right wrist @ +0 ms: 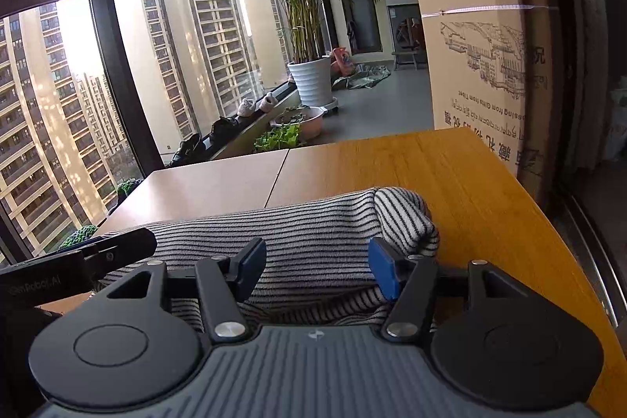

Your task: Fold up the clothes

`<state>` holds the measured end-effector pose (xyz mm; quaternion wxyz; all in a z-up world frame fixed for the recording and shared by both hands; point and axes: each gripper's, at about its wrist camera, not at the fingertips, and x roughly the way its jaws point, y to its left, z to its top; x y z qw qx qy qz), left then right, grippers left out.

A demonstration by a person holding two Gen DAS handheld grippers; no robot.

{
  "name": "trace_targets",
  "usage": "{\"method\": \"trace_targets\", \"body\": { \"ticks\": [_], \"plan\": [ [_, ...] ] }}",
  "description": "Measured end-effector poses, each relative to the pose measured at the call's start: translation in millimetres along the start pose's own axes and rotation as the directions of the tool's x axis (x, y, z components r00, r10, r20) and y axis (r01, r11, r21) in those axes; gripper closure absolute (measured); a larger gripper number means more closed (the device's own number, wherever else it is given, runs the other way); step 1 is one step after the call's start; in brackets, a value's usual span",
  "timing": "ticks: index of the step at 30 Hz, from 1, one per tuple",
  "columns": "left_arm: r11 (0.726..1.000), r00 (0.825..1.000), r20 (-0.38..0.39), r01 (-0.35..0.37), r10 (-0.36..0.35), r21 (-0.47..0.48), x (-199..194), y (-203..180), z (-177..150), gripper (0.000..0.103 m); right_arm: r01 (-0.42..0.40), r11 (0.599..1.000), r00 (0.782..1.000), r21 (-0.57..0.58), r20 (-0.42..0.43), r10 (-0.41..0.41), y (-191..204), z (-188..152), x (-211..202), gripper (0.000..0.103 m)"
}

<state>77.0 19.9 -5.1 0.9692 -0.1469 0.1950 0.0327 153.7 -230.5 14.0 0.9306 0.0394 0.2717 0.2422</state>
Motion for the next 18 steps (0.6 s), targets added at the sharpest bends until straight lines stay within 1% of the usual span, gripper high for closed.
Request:
{"method": "trace_targets", "body": {
  "ticks": [4,7,8,9,11,15,18],
  "plan": [
    [1.0,1.0,0.006,0.011,-0.011,-0.014,-1.6,3.5,-0.2,0.0,-0.006,1.0,1.0,-0.017,0.014,0.006,-1.1,6.8,-8.0,0.048],
    [1.0,1.0,0.009,0.019,-0.019,-0.024,-2.3,5.8,-0.5,0.0,-0.002,0.994,0.998,-0.106,0.054,0.007,6.1,13.9,-19.7,0.048],
    [0.999,1.0,0.009,0.02,-0.02,-0.027,-2.5,6.3,-0.5,0.0,0.002,0.991,0.998,-0.136,0.069,0.008,8.3,16.2,-23.0,0.05],
    [0.999,1.0,0.01,0.022,-0.021,-0.028,-2.7,6.7,-0.6,0.0,-0.002,0.988,0.997,-0.156,0.081,0.014,9.4,18.7,-25.8,0.054],
    [0.999,1.0,0.009,0.021,-0.021,-0.029,-2.5,7.0,-0.6,0.0,-0.027,0.987,0.996,-0.161,0.085,0.041,7.7,22.3,-29.3,0.055],
    [1.0,1.0,0.005,0.013,-0.013,-0.021,-1.9,5.8,-0.4,0.0,-0.061,0.986,0.997,-0.157,0.042,0.069,-4.1,17.7,-19.2,0.055],
    [1.0,1.0,0.002,0.001,-0.001,-0.008,-1.0,2.8,-0.2,0.0,-0.066,0.993,0.998,-0.095,-0.006,0.066,-23.3,3.0,-3.7,0.055]
  ]
}}
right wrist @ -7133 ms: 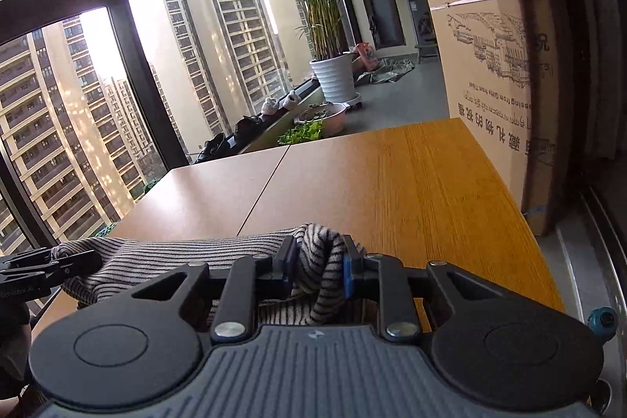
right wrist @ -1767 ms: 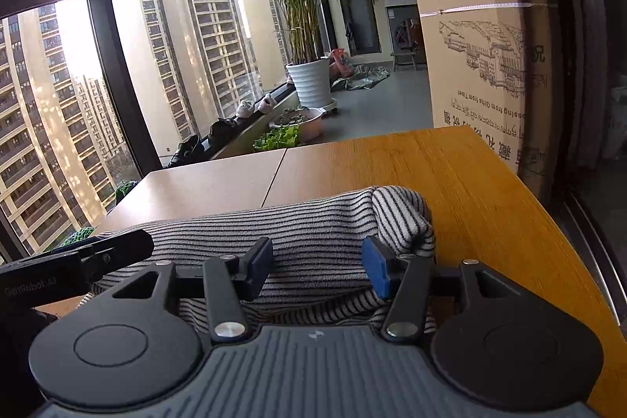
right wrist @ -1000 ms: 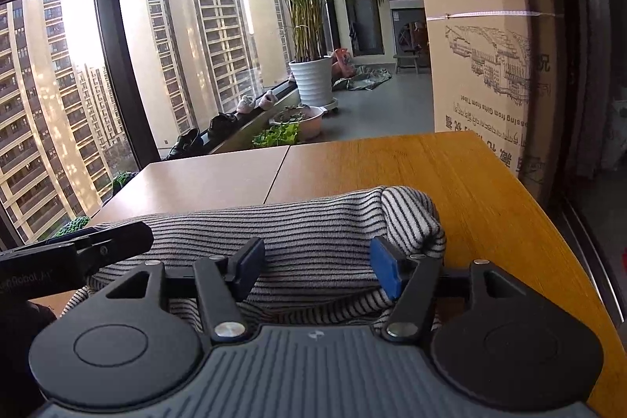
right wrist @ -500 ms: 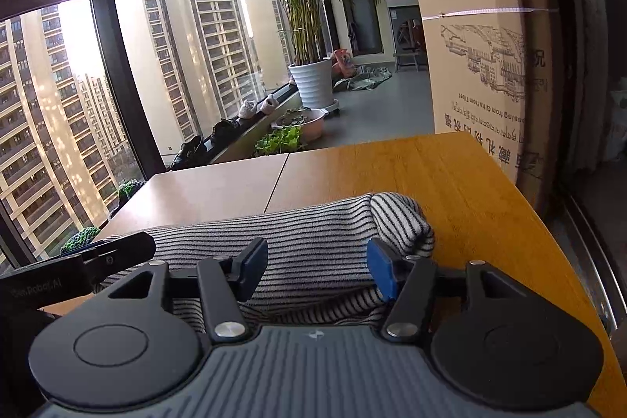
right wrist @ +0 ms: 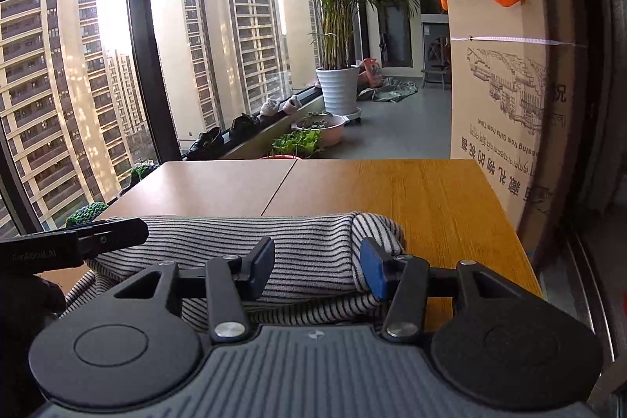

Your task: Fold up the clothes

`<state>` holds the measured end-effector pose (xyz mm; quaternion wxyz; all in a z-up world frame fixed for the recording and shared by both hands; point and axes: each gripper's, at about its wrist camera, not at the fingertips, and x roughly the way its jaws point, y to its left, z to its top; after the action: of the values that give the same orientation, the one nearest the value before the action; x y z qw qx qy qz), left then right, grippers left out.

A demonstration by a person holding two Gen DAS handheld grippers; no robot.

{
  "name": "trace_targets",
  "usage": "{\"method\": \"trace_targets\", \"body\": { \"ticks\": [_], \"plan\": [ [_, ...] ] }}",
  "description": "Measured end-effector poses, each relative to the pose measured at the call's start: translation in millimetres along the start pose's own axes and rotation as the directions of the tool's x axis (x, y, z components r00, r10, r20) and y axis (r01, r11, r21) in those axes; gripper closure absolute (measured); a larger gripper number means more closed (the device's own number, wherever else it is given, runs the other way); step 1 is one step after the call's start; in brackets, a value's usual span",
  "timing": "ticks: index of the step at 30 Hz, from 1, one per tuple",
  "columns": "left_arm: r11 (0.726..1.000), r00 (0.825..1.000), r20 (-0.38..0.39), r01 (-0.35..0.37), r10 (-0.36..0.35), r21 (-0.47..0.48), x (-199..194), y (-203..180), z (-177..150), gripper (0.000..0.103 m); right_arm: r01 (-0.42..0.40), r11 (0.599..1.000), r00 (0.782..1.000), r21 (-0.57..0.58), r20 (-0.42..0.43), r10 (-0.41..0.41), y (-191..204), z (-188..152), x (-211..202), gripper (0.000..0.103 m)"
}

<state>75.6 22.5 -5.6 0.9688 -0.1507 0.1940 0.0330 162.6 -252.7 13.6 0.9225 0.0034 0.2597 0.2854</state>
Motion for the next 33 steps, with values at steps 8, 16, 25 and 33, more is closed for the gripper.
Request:
{"method": "trace_targets", "body": {
  "ticks": [8,16,25,33],
  "plan": [
    [0.999,1.0,-0.016,-0.023,0.023,0.036,3.0,-6.7,0.2,0.0,-0.038,0.998,0.999,0.056,0.006,0.038,-14.9,-10.8,1.2,0.056],
    [0.994,0.997,-0.056,0.063,-0.058,0.093,25.7,6.4,14.4,0.0,-0.041,0.997,0.999,0.07,-0.03,0.044,-19.6,-6.3,-0.6,0.055],
    [0.989,0.997,-0.071,0.051,-0.042,0.136,29.1,1.8,14.5,0.0,-0.083,0.995,0.993,0.061,0.089,0.077,-10.3,48.9,-18.4,0.051],
    [0.993,0.998,-0.053,0.039,-0.033,0.113,24.7,4.6,13.4,0.0,-0.094,0.981,0.995,0.17,0.005,0.095,24.5,10.6,30.3,0.051]
  ]
}}
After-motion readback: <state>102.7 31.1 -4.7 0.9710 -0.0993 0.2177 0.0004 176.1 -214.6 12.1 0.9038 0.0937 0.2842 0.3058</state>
